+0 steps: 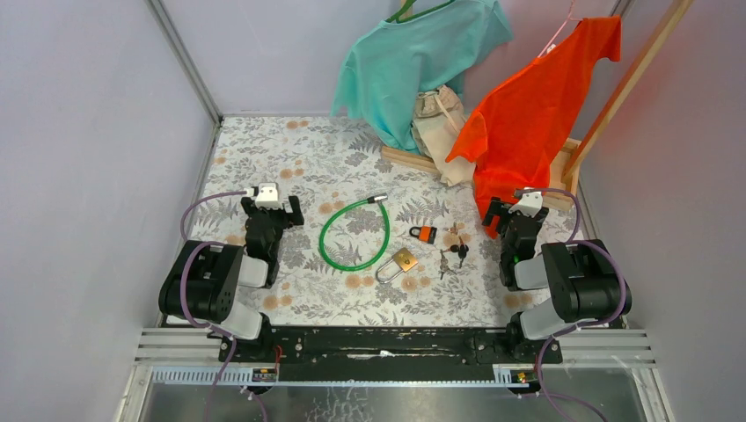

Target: Unlock with the key

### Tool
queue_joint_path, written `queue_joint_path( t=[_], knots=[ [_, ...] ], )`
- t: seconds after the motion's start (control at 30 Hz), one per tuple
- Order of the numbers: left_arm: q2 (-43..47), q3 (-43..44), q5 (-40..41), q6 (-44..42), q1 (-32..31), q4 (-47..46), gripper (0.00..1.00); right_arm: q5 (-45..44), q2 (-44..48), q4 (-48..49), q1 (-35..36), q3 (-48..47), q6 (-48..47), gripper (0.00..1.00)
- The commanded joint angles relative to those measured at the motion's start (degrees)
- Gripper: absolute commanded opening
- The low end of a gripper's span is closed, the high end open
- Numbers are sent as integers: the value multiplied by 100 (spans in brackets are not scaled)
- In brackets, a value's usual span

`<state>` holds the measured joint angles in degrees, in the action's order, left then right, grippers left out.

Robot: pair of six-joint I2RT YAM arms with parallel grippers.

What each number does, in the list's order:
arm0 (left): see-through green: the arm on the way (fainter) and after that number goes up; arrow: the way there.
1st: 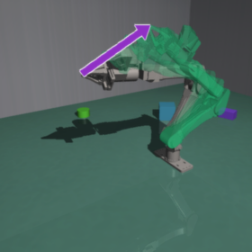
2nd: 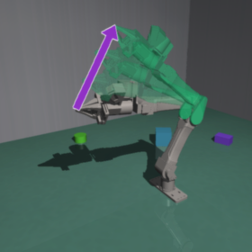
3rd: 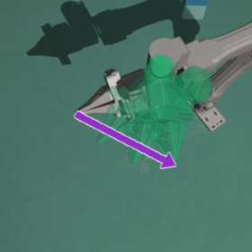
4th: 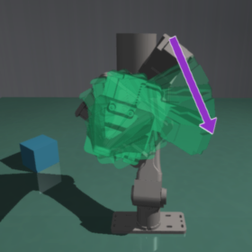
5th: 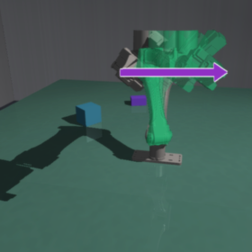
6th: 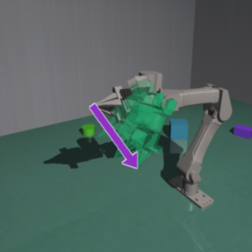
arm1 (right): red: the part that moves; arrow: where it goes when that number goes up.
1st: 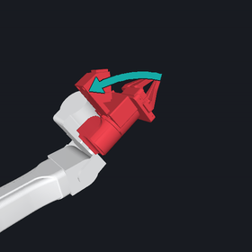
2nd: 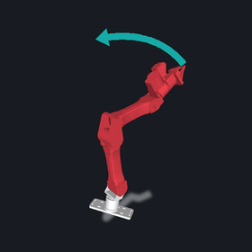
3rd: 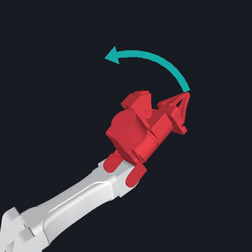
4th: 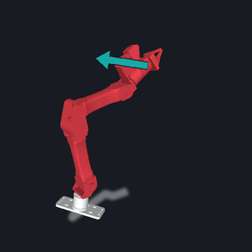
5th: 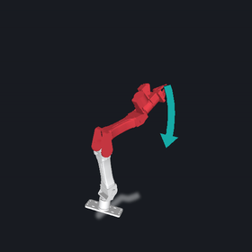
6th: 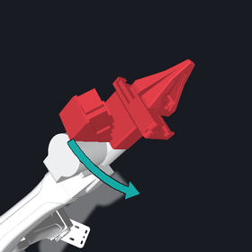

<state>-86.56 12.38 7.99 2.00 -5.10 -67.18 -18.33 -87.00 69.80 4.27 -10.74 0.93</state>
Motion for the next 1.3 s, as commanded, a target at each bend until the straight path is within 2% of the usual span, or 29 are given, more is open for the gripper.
queue_joint_path(
  t=[0.0, 0.33, 0.4, 0.43, 0.53, 0.63, 0.7, 0.73, 0.8, 0.93, 1.1, 1.27],
  knots=[
    [-45, 84, 118, 42, 53, -235, 100, 7, -7, 354, -34, -50, 38, 99],
    [-37, 91, 110, 54, 59, -208, 100, -261, 114, 117, -145, -118, 274, 99],
    [-1, 119, 126, 91, 84, -150, 100, -75, 411, -184, -126, -128, 148, 99],
    [98, 213, 233, 145, 95, 51, 100, -386, 598, -566, -6, -218, 84, 99],
    [682, 817, 302, 159, 113, 1587, 100, -708, 1566, -2634, 45, -932, 384, 99],
    [1020, 1694, -69, -39, 109, 3459, 100, -409, 2292, -4313, 39, -1558, 1218, 99],
    [1091, 2186, -139, -86, 115, 4534, 100, -254, 2740, -4327, 47, -1457, 1881, 99],
    [1096, 2406, -161, -126, 121, 4920, 100, -428, 3001, -4462, 46, -1451, 2592, 99],
    [1090, 2730, -124, -186, 121, 5459, 100, -401, 3464, -5481, 44, -1704, 3251, 99],
    [1083, 3193, -268, -336, 157, 6218, 100, 1081, 3695, -5647, 107, -1724, 2886, 100],
    [1091, 3559, -756, -311, 215, 6879, 100, 509, 3528, -6623, 1532, -1920, 2480, 99],
    [1076, 3772, -1319, -425, 227, 7451, 100, 18, 3139, -7376, 2762, -2017, 2684, 84]
  ],
)
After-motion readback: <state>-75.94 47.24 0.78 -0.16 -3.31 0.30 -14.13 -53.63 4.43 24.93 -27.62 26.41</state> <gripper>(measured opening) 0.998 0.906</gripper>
